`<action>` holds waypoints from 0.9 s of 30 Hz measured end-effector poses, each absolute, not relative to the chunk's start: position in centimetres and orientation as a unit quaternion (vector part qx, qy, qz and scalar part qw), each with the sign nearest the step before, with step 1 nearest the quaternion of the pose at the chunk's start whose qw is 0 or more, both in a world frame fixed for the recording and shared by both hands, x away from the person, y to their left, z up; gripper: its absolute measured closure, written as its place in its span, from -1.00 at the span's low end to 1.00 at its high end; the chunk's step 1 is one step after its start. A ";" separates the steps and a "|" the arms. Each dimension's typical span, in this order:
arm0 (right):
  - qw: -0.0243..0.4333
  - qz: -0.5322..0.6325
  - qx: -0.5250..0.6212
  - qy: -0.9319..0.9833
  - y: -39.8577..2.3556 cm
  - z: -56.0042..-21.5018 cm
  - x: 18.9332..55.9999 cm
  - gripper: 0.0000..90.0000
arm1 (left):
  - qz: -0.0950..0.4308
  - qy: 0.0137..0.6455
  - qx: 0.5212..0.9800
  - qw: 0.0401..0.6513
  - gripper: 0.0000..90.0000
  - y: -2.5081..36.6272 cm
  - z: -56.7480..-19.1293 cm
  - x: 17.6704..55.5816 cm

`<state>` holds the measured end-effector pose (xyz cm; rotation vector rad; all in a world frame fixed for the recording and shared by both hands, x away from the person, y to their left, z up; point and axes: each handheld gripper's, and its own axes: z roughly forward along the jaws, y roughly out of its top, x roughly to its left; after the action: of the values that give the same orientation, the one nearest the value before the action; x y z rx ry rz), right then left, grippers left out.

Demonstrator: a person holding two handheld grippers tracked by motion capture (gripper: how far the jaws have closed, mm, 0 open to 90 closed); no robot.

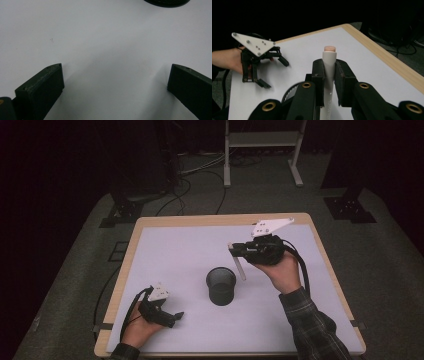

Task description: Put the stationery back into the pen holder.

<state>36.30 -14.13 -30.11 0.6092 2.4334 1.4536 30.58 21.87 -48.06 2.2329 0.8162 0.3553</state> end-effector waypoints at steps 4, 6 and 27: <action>0.120 0.503 0.199 0.832 -12.8 -29.5 36.6 0.72 | 0.138 0.317 0.866 0.361 -1.00 21.9 -48.1 30.6; 0.119 0.505 0.195 0.832 -12.2 -29.4 36.7 0.72 | 0.138 0.316 0.867 0.360 -1.00 21.9 -48.1 30.6; 0.086 0.481 0.184 0.853 -9.1 -33.9 37.5 0.72 | 0.137 0.316 0.868 0.359 -1.00 21.9 -48.0 30.6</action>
<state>37.54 -9.09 -33.87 0.5490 2.5406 1.4345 30.60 21.90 -48.04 2.2376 0.8141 0.3543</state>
